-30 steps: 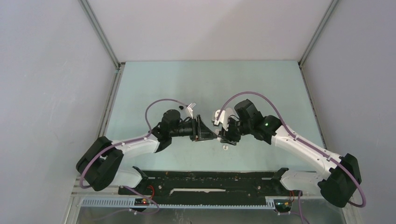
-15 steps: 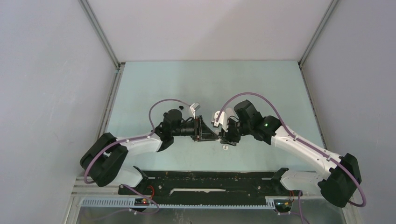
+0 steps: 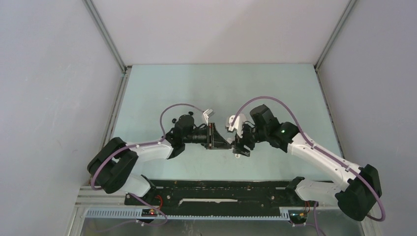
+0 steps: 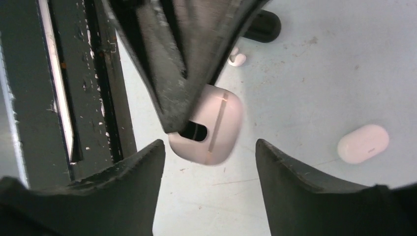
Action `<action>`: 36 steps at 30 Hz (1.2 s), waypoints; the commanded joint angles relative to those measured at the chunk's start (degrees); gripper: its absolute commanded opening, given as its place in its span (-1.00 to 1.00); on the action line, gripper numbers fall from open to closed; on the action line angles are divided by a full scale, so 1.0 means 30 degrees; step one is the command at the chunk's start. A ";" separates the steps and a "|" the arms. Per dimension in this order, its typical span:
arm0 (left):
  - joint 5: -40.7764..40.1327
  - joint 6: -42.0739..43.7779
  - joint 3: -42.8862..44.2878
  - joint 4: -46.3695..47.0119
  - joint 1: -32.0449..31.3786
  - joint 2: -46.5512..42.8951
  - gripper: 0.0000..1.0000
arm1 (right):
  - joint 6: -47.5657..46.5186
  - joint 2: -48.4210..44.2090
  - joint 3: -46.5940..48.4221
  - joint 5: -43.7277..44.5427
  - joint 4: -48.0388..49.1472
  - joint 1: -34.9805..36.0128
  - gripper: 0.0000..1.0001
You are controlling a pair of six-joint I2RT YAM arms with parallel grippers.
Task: Insert the wireless bluetooth earbuds into the charging case
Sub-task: Pick up the charging case at the center of the board.
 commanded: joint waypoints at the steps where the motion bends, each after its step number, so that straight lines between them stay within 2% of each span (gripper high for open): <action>1: 0.0374 0.1996 -0.0004 0.1375 -0.0341 -0.1021 -0.85 | 0.1757 -0.1860 -0.0001 -0.4059 0.0969 -0.2670 0.48; 4: -0.0558 0.4566 -0.0771 0.1378 -0.1017 -0.2188 -0.94 | 0.3849 -0.2231 0.0096 -0.8318 0.1472 -0.6190 0.54; 7: -0.3258 0.7352 -0.1608 0.1455 -0.2199 -0.3609 -0.98 | 0.4952 -0.1479 0.0365 -1.1881 0.1336 -0.8451 0.46; 11: -0.6883 1.1562 -0.3025 0.3272 -0.4464 -0.4678 -1.00 | 0.2312 0.0248 0.0988 -1.4619 -0.1903 -0.8943 0.29; 14: -0.7334 1.3472 -0.3901 0.6365 -0.5520 -0.4376 -1.00 | -0.0416 0.1220 0.1530 -1.5625 -0.4683 -0.8764 0.21; 16: -0.7098 1.3451 -0.4024 0.7721 -0.5608 -0.3849 -0.99 | -0.1935 0.1476 0.1839 -1.5917 -0.6304 -0.8634 0.21; 19: -0.6440 1.3093 -0.3789 0.8409 -0.5632 -0.3122 -0.98 | -0.3074 0.1434 0.1874 -1.5767 -0.7013 -0.8279 0.25; 27: -0.6488 1.2505 -0.4224 1.0399 -0.5624 -0.2648 -0.97 | -0.3219 0.1731 0.1873 -1.4337 -0.7191 -0.6390 0.22; 30: -0.6411 1.2313 -0.4208 1.0612 -0.5635 -0.2508 -0.97 | -0.2869 0.1862 0.1874 -1.4353 -0.6873 -0.6295 0.09; 36: -0.6406 1.2199 -0.4026 1.0616 -0.5635 -0.2004 -0.94 | -0.2627 0.1696 0.1879 -1.4490 -0.6638 -0.6281 -0.36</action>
